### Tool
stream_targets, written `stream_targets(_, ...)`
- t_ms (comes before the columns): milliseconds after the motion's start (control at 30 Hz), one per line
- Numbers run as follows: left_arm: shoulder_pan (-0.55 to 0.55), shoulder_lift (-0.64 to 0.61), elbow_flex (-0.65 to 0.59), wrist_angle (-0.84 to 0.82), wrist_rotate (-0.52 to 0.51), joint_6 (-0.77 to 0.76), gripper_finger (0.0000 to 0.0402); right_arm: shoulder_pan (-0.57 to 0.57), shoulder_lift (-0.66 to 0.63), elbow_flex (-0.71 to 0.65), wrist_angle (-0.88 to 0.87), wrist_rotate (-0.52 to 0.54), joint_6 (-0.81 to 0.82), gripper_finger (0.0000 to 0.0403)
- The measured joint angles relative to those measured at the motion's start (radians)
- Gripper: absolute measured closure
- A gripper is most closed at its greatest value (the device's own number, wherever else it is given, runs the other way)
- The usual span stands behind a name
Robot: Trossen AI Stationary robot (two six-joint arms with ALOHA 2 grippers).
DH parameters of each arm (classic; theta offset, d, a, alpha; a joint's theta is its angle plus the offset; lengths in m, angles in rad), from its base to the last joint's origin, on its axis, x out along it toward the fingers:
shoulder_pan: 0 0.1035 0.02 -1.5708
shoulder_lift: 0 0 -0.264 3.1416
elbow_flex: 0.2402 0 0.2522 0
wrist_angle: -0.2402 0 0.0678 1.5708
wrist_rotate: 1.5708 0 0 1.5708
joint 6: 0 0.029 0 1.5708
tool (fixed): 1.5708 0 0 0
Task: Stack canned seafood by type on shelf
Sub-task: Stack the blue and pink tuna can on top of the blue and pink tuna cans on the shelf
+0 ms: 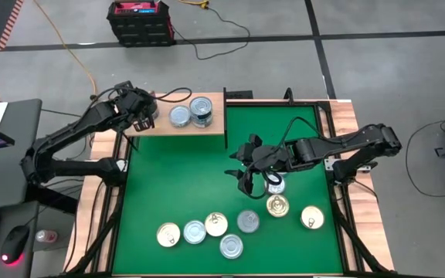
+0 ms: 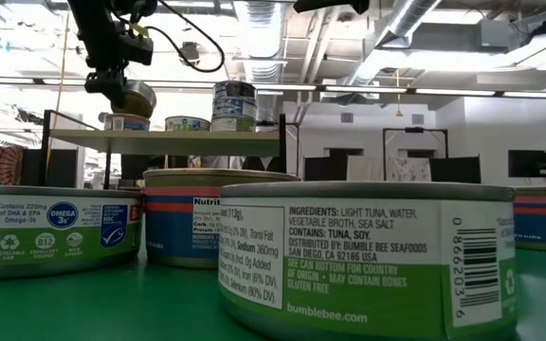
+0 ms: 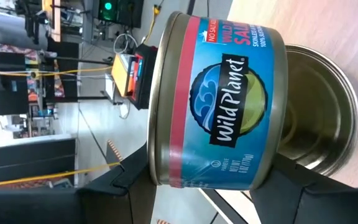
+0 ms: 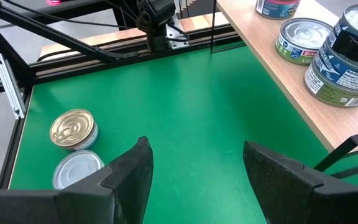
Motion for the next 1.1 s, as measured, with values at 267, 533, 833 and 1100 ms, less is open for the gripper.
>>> stream_targets(267, -0.019, -0.006, 0.0, -0.011, 0.068, 0.015, 0.0167, 0.0, 0.0, 0.0, 0.0, 0.0, 0.0, 0.0127)
stream_targets(533, -0.019, -0.006, 0.0, -0.093, 0.053, 0.019, 0.0098, 0.0, 0.0, 0.0, 0.005, 0.0, 0.0, 0.0127)
stream_targets(833, -0.019, -0.007, 0.048, -0.185, 0.08, -0.112, 0.0094, 0.0, 0.0, 0.0, 0.025, 0.0, 0.0, 0.0127)
stream_targets(1100, -0.019, -0.007, 0.079, -0.25, 0.091, -0.158, 0.0094, 0.0, 0.0, 0.0, 0.046, 0.0, 0.0, 0.0127)
